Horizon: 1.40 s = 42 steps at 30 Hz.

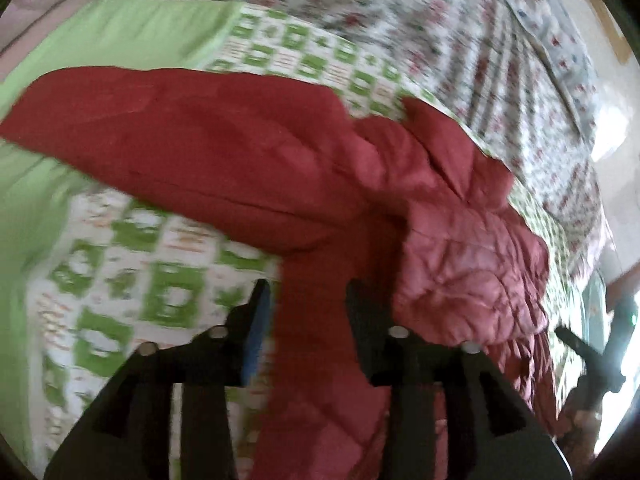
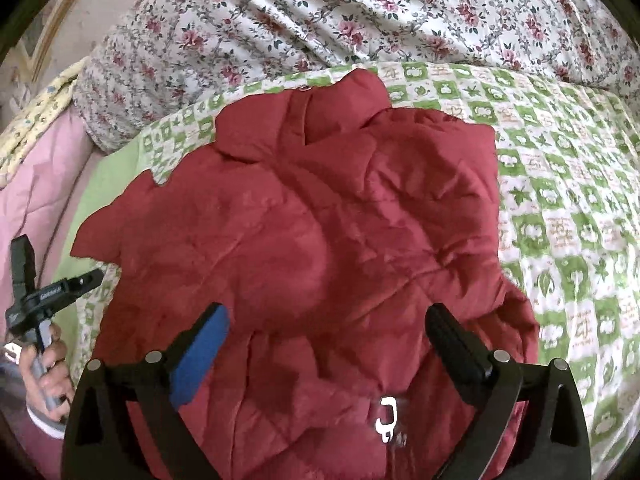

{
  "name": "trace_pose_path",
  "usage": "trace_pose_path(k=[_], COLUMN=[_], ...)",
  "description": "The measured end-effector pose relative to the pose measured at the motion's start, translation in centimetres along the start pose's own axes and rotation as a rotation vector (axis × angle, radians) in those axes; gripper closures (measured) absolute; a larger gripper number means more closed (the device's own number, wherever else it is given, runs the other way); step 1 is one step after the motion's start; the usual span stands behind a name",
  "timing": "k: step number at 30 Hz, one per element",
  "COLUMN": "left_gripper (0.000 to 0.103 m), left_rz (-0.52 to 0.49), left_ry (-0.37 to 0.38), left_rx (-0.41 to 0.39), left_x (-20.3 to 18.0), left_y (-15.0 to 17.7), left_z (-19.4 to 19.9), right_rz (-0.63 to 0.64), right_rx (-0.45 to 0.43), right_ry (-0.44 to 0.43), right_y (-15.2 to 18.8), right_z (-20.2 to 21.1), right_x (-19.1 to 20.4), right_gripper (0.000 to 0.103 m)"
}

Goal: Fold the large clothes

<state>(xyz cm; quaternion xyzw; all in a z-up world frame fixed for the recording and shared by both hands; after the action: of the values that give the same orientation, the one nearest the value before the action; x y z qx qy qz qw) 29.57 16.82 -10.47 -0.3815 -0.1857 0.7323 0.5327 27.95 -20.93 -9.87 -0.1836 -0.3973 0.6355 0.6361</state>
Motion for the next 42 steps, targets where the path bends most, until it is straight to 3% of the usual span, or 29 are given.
trace_pose_path(k=[3, 6, 16, 22, 27, 28, 29, 32, 36, 42], left_gripper=[0.059, 0.047, 0.046, 0.046, 0.047, 0.058, 0.077, 0.091, 0.094, 0.094], left_rz=[0.056, 0.118, 0.366, 0.496, 0.558, 0.554, 0.547, 0.518, 0.438, 0.324], left_ry=[-0.042, -0.089, -0.204, -0.177, -0.145, -0.148, -0.149, -0.135, -0.121, -0.043], left_rx=[-0.029, -0.067, -0.116, -0.133, -0.184, -0.192, -0.196, -0.214, -0.254, -0.316], left_x=[3.3, 6.8, 20.4, 24.0, 25.1, 25.2, 25.2, 24.6, 22.9, 17.8], left_y=[-1.2, -2.8, -6.5, -8.6, -10.4, -10.8, -11.0, -11.9, -12.9, -14.2], left_z=[0.6, 1.0, -1.8, -4.1, -4.9, -5.0, -4.9, -4.4, -2.6, 1.1], right_rz=[-0.003, 0.008, 0.024, 0.019, 0.011, 0.010, 0.010, 0.008, -0.001, -0.018], right_rx=[0.006, -0.007, -0.014, -0.023, -0.021, -0.021, -0.021, -0.023, -0.031, -0.039], right_ry=[-0.028, -0.054, -0.096, -0.112, -0.117, -0.115, -0.116, -0.113, -0.110, -0.118], right_y=[0.8, 1.4, 3.6, 3.9, 4.0, 4.0, 4.0, 4.0, 3.9, 3.9], right_z=[0.8, 1.9, 4.7, 5.4, 5.4, 5.3, 5.3, 5.4, 5.5, 5.8], right_x=[0.4, 0.9, 2.4, 3.3, 3.6, 3.6, 3.6, 3.6, 3.4, 3.1], right_gripper=[0.003, 0.003, 0.003, 0.003, 0.003, 0.003, 0.003, 0.003, 0.003, 0.003])
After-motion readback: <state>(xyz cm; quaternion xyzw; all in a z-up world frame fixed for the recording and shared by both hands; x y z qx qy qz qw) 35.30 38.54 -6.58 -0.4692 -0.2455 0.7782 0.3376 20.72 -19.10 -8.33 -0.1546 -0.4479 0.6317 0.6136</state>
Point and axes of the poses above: each gripper's, at about its wrist camera, not at the fingertips, and z roughly against the way its jaws point, x to its left, y to its underside, the point moved 10 cm from there along -z, roughly the way its jaws point, and after that the axes turned 15 degrees about -x, right-handed, at the moved point
